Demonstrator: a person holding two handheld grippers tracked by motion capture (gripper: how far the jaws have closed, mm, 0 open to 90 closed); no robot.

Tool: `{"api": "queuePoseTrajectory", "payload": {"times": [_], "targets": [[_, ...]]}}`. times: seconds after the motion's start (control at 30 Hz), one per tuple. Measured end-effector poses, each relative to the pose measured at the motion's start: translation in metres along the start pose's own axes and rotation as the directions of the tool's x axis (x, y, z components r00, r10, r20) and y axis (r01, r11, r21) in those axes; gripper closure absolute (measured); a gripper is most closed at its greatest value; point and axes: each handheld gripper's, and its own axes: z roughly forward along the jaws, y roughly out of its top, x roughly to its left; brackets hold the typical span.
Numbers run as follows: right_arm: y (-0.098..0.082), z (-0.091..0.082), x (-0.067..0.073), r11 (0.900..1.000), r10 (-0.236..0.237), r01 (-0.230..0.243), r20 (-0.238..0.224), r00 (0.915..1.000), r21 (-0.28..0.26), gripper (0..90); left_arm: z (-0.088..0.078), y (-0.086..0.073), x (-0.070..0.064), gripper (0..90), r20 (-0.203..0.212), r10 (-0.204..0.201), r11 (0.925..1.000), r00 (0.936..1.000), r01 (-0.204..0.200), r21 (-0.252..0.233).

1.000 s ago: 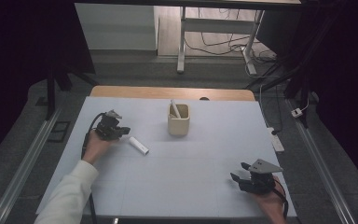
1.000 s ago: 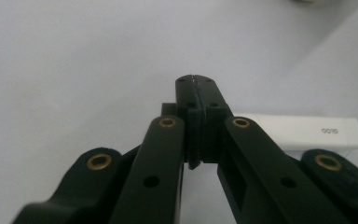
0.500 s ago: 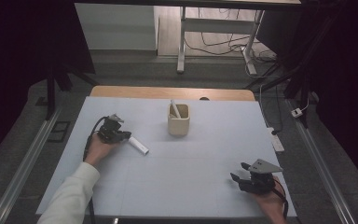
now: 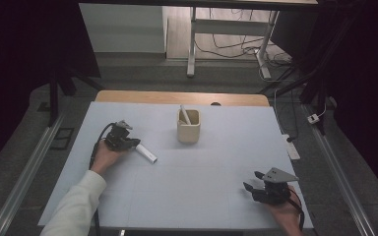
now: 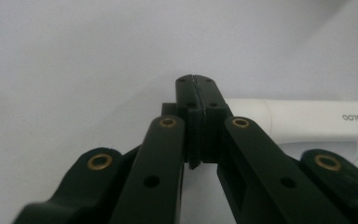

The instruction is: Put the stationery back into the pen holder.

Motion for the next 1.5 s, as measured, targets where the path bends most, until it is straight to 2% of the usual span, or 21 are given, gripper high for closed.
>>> {"api": "queuePoseTrajectory", "payload": {"times": [0.27, 0.4, 0.97, 1.27, 1.5], "targets": [[0.000, 0.000, 0.000, 1.000, 0.002, -0.002, -0.001, 1.0000, -0.002, 38.0, 0.000, -0.003, -0.003, 88.4, 0.022, 0.003, 1.0000, 0.9998, -0.003, 0.007], [0.000, 0.000, 0.000, 1.000, 0.002, -0.002, 0.002, 1.0000, 0.000, 38.0, 0.001, -0.003, -0.008, 88.4, 0.030, 0.010, 0.9999, 0.9995, -0.010, 0.007], [0.000, 0.001, 0.001, 1.000, 0.002, -0.002, -0.001, 1.0000, -0.001, 38.0, 0.006, -0.002, -0.041, 88.3, 0.074, 0.057, 0.9983, 0.9956, -0.058, 0.011], [0.001, 0.001, 0.001, 1.000, -0.002, 0.002, -0.004, 1.0000, 0.000, 38.0, 0.009, 0.000, -0.057, 88.3, 0.101, 0.058, 0.9982, 0.9932, -0.059, 0.006], [0.001, 0.001, 0.001, 1.000, -0.002, 0.002, -0.005, 1.0000, -0.001, 38.0, 0.011, 0.001, -0.071, 88.3, 0.116, 0.074, 0.9971, 0.9905, -0.076, 0.010]]}}
